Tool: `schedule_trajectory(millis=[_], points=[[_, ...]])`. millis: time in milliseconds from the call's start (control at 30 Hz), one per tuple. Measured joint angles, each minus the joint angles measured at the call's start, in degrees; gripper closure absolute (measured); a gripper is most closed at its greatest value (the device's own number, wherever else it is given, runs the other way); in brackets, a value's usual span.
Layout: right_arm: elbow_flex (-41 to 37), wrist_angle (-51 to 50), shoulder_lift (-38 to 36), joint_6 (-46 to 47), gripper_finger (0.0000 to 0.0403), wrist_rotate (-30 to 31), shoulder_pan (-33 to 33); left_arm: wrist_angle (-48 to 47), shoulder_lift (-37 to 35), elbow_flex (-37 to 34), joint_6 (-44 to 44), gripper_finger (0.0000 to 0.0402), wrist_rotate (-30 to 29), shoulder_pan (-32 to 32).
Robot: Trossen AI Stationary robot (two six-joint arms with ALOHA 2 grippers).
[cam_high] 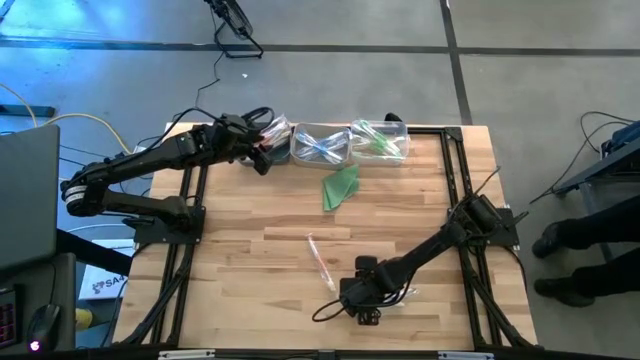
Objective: Pick & Place Toothbrushes
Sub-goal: Put the green toothbrush into the transparent bin
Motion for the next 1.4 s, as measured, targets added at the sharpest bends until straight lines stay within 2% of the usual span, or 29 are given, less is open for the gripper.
schedule_trajectory(millis=[200, 533, 867, 1133, 1400], points=[[-0.1, 0.2, 0.1, 1.2, 0.0259, 1.4, 0.0, -0.8, 0.0, 0.0, -0.3, 0.0226, 0.0, 0.0], [-0.2, -0.2, 0.1, 0.3, 0.0382, 1.7, -0.1, -0.8, 0.0, 0.0, -1.0, 0.0226, 0.0, 0.0], [-0.4, -0.4, -2.1, -2.9, 0.0386, 0.4, 0.1, -0.7, 0.0, 0.0, -1.0, 0.0226, 0.0, 0.0], [-0.3, -3.9, -10.5, -3.5, 0.0386, -0.6, -1.9, -0.7, 0.0, 0.0, -1.0, 0.0226, 0.0, 0.0], [-0.3, -10.2, -21.7, -3.2, 0.0386, 3.5, -6.5, -1.2, 0.0, 0.0, -1.0, 0.0226, 0.7, 0.0]])
